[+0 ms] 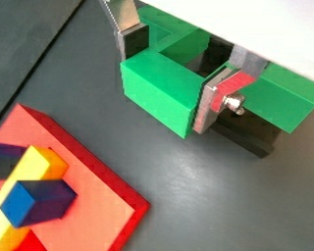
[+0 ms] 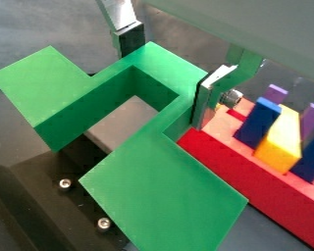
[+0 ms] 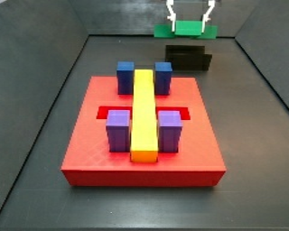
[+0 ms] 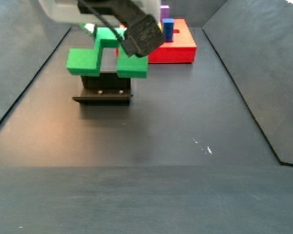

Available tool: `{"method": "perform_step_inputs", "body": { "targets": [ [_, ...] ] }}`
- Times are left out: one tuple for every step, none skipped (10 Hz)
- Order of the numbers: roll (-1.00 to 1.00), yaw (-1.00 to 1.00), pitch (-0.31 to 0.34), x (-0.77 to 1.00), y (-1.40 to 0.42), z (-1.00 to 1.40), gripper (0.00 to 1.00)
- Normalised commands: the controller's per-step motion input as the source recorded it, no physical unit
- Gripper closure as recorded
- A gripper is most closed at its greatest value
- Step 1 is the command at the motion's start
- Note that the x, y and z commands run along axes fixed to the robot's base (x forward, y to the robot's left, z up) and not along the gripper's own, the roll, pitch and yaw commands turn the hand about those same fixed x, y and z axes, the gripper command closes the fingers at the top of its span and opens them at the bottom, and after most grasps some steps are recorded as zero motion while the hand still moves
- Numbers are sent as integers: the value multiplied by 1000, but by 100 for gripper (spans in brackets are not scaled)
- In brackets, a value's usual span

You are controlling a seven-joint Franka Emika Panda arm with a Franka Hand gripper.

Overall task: Pick up the green object. Move up. Place the green object on the fixture. Regrasp the green object. Move to above the board. Insert the green object.
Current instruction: Place the green object on the fixture, then regrasp the green object.

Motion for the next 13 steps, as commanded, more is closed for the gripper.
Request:
{"method": "perform_step_inputs", "body": {
  "targets": [
    [0,106,129,1000,0,-406,100],
    [0,114,140,986,0,-474,100],
    [0,103,123,937,0,-471,100],
    [26,103,146,937,20,-411,100],
    [9,91,137,966,23,-357,100],
    [0,69,166,863,34,-234,100],
    [0,31,149,294,23,-37,100],
    [-40,0,0,40,31,0,100],
    [-6,0,0,0,0,0,100],
    [0,0,0,0,0,0,100],
    [0,0,0,0,0,0,0],
    [14,0,0,6,0,0,0],
    [14,0,0,20,0,43,0]
  ]
}}
